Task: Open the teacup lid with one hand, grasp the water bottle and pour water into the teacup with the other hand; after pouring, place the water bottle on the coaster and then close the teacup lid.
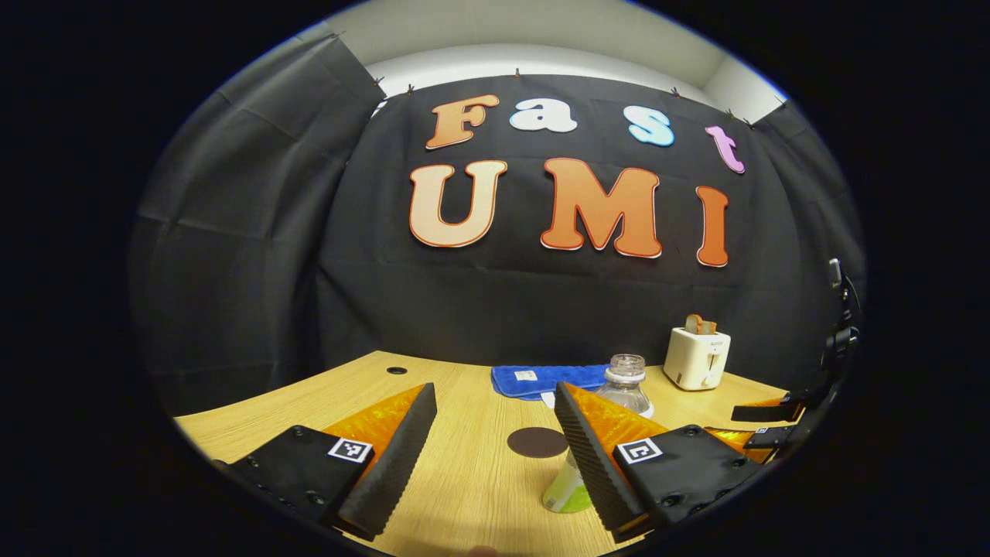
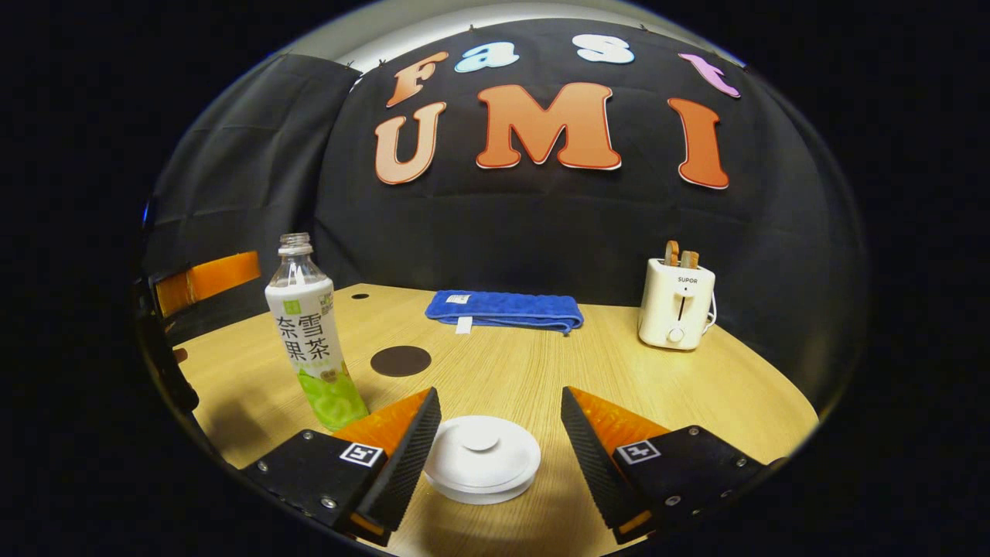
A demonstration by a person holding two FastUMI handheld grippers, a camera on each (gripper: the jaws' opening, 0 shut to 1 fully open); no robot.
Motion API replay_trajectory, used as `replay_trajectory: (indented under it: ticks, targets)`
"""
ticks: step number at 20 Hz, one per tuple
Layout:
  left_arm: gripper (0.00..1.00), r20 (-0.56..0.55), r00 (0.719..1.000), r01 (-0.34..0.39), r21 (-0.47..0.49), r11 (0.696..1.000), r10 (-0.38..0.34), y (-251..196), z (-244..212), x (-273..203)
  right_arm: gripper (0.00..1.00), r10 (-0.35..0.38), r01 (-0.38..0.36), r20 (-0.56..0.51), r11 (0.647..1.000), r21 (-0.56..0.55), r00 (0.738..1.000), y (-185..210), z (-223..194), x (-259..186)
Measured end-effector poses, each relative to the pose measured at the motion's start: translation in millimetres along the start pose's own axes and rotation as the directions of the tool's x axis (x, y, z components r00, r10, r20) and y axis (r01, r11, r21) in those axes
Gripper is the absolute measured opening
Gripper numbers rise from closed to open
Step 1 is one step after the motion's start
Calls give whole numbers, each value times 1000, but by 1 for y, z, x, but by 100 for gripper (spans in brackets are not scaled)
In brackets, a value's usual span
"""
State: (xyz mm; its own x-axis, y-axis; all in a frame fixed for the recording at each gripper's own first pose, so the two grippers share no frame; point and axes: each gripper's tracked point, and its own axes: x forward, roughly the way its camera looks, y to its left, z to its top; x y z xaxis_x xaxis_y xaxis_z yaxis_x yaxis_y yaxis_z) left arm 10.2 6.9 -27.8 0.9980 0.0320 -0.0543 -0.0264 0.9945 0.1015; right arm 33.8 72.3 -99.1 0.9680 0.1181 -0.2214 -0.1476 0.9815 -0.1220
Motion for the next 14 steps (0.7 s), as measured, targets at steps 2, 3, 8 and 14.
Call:
replay_trajectory:
  ticks: [2, 3, 8, 14]
  targets:
    - [99, -4, 1000, -2, -2, 1000, 2, 1, -1, 0, 87, 13, -13, -10, 1000, -9, 1000, 4, -3, 1]
    - [99, -4, 1000, -4, -1, 1000, 4, 2, -2, 0, 84, 19, -19, -17, 1000, -12, 1000, 6, -6, 3]
    - [99, -1, 1000, -5, 4, 1000, 5, 3, -2, -1, 60, 36, -37, -39, 999, -13, 999, 12, -14, 6]
    - [99, -3, 1000, -15, 0, 1000, 15, 6, -3, 1, 41, 44, -44, -55, 999, -11, 998, 13, -19, 9]
